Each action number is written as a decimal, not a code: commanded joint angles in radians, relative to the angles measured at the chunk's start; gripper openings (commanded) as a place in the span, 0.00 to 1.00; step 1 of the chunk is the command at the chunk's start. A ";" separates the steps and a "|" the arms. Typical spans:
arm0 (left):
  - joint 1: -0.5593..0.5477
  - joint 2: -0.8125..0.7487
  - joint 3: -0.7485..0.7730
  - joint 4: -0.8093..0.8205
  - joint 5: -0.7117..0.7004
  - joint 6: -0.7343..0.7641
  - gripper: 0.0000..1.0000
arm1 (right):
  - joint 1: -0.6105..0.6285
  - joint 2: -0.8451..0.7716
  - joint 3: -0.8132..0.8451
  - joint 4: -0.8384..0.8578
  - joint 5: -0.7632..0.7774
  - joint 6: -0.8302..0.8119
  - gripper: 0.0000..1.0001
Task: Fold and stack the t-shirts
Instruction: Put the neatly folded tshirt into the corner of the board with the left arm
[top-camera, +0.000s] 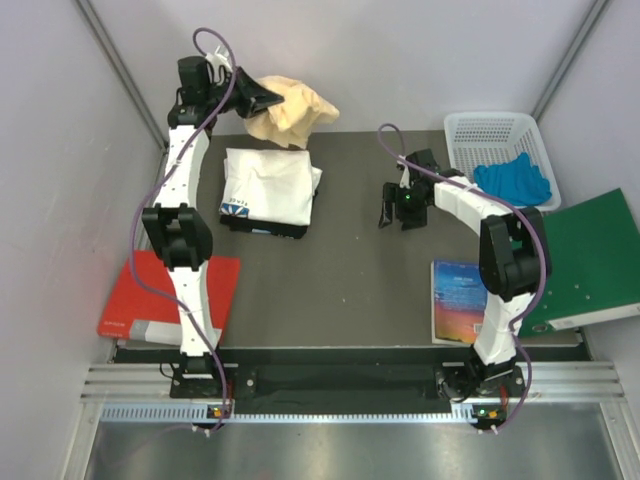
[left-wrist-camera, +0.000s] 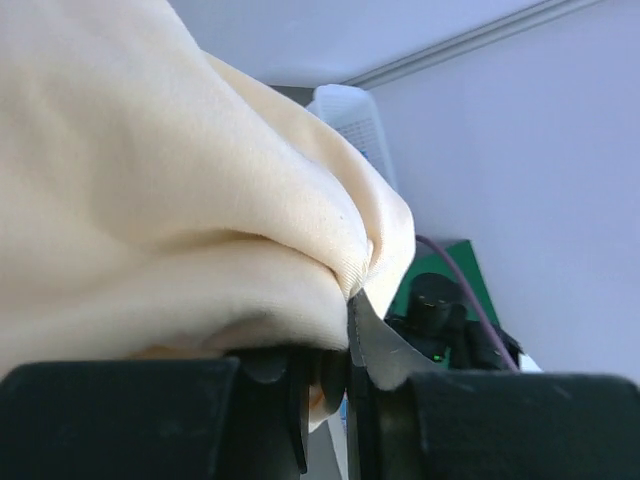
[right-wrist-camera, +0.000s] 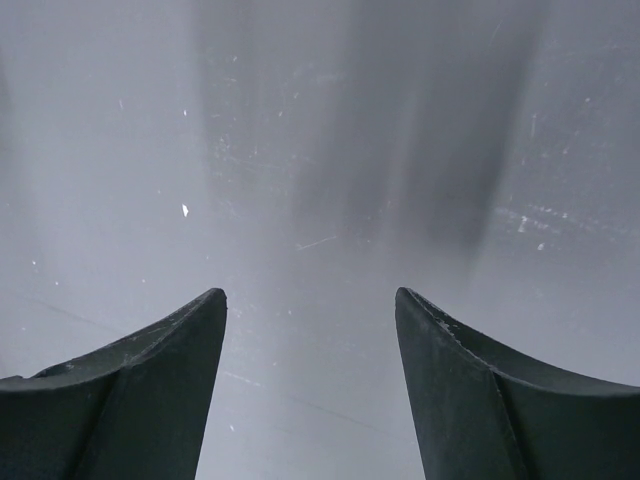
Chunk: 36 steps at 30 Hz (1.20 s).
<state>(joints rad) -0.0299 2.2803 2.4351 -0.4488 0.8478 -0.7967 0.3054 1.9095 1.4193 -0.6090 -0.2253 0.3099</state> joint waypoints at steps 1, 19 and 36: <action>-0.011 -0.044 0.026 0.210 0.226 -0.153 0.00 | 0.011 -0.049 -0.008 0.045 -0.017 0.015 0.68; 0.130 -0.246 -0.481 -0.517 -0.191 0.454 0.00 | 0.011 -0.001 0.062 0.031 -0.063 -0.012 0.69; 0.130 -0.145 -0.525 -0.726 -0.512 0.611 0.00 | 0.012 0.105 0.256 0.000 -0.192 -0.051 0.70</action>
<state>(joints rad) 0.0898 2.0998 1.9705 -1.0966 0.4381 -0.2459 0.3073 1.9858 1.5505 -0.6228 -0.3393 0.2810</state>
